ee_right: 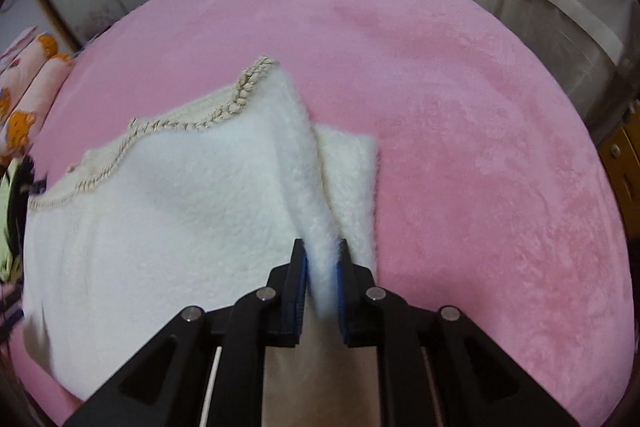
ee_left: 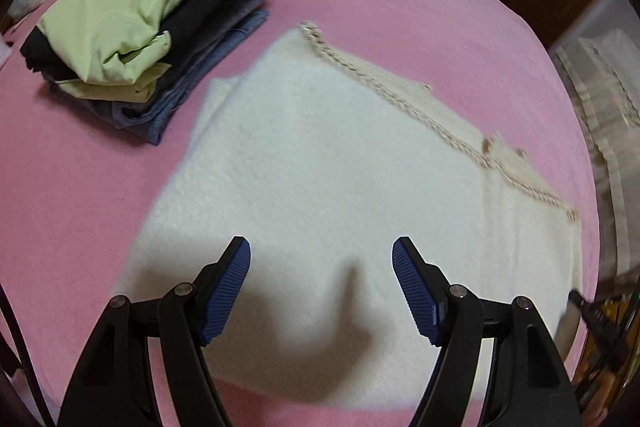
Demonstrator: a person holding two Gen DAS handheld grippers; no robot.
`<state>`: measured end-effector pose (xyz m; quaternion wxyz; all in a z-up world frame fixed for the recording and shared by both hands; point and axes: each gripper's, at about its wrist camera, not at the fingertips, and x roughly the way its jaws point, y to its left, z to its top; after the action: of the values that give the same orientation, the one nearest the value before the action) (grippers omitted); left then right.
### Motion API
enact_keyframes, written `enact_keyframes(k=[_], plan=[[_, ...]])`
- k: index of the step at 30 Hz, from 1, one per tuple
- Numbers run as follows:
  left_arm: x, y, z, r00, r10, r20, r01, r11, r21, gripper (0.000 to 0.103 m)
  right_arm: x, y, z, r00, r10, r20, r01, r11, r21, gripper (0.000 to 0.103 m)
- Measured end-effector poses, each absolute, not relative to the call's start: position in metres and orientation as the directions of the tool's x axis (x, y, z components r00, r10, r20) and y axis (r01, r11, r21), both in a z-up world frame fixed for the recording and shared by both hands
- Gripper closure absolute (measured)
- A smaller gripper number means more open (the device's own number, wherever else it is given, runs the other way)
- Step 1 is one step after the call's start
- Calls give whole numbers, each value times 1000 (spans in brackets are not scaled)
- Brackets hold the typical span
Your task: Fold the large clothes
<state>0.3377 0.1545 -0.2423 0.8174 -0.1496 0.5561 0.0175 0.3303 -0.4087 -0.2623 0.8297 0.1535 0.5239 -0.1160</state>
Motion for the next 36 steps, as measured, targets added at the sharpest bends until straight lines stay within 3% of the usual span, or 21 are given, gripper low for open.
enact_keyframes(k=[5, 9, 10, 12, 14, 16, 17, 19, 22, 31, 36], plan=[[320, 136, -235, 385, -203, -900, -122, 956, -268, 42, 315, -400, -229, 447, -80, -891, 487, 858, 167, 85], [303, 111, -230, 363, -318, -876, -52, 932, -359, 52, 303, -379, -221, 444, -4, -896, 445, 869, 216, 84], [301, 106, -229, 356, -336, -872, -37, 927, -372, 58, 298, -370, -220, 444, 18, -896, 425, 876, 228, 84], [295, 92, -229, 328, -383, -864, 3, 915, -404, 67, 291, -348, -218, 455, 100, -885, 351, 893, 281, 84], [292, 81, -232, 301, -412, -860, 32, 906, -422, 83, 280, -326, -223, 452, 231, -861, 250, 894, 371, 84], [290, 66, -237, 241, -430, -870, 81, 902, -423, 94, 272, -298, -232, 416, 380, -826, 147, 869, 473, 85], [289, 60, -240, 219, -433, -874, 100, 901, -422, 95, 270, -288, -236, 388, 430, -815, 118, 854, 507, 85], [288, 51, -248, 178, -446, -877, 119, 894, -431, 95, 266, -262, -247, 324, 561, -762, 48, 794, 606, 100], [286, 44, -264, 132, -436, -890, 124, 898, -421, 95, 265, -239, -265, 272, 613, -742, 30, 765, 643, 103], [296, 37, -316, 68, -374, -925, 99, 925, -367, 98, 275, -228, -286, 237, 546, -803, -47, 833, 552, 103], [299, 69, -310, 133, -281, -950, 70, 959, -274, 99, 266, -288, -288, 275, 451, -849, 47, 876, 480, 103]])
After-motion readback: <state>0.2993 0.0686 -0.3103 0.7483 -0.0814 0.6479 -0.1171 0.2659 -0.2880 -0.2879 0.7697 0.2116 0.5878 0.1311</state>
